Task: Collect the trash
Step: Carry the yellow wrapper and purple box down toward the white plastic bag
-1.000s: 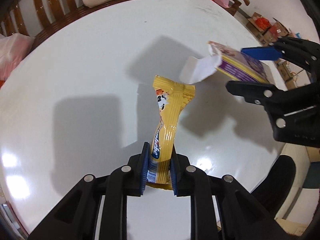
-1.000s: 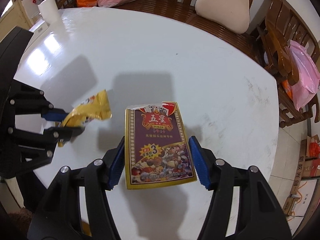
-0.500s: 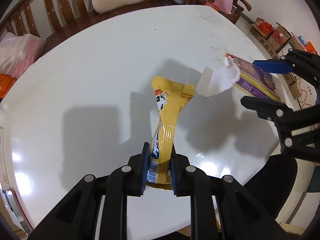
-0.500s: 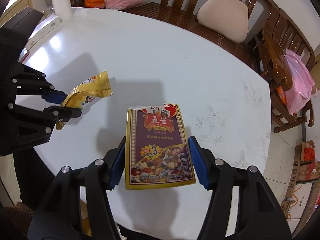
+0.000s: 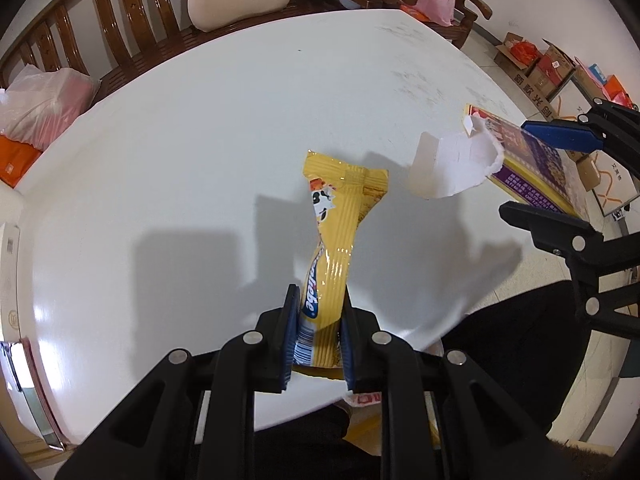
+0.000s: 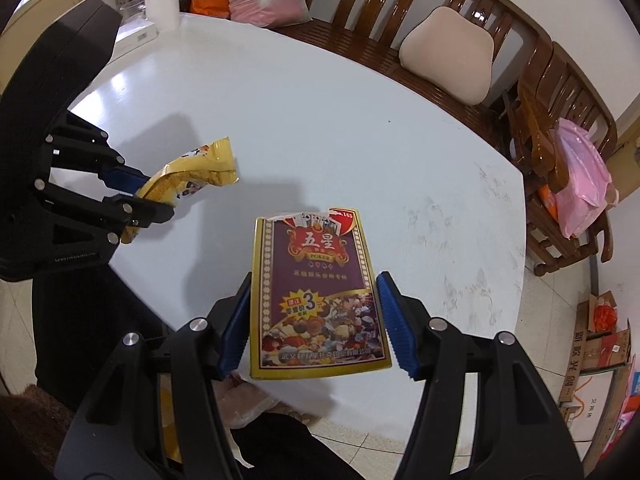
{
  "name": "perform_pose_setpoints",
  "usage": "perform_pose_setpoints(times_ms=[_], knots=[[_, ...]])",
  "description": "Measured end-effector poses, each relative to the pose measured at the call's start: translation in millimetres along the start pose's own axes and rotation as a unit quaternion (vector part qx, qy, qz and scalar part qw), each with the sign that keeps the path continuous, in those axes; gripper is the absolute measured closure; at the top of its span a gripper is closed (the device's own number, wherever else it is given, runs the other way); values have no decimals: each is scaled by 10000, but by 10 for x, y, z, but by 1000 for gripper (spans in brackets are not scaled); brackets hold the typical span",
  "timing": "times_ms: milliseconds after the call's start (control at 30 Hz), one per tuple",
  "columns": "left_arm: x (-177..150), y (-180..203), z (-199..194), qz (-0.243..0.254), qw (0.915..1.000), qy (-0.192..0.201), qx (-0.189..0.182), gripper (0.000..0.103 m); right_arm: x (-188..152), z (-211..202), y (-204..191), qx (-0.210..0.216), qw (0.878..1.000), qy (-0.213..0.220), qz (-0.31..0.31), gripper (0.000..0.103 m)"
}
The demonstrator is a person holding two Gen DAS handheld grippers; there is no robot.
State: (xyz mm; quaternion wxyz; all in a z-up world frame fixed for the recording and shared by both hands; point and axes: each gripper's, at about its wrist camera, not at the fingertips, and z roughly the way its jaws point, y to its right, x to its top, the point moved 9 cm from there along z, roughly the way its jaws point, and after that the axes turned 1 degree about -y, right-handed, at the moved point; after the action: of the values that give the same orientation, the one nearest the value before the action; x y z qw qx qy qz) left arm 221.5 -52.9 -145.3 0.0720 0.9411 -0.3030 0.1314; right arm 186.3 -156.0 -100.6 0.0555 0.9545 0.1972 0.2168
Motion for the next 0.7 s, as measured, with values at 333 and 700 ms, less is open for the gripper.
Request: perform_pose_setpoints(times_ms=[333,700], knots=[[-492,310,-33,190,9998,44,-100,84,-442,-160,-311,23,10000,-1,-34,44],[-1048,665,94,361,9992,-31,-197,84,-1029,-146,-674,81,9997,-176,-135,44]])
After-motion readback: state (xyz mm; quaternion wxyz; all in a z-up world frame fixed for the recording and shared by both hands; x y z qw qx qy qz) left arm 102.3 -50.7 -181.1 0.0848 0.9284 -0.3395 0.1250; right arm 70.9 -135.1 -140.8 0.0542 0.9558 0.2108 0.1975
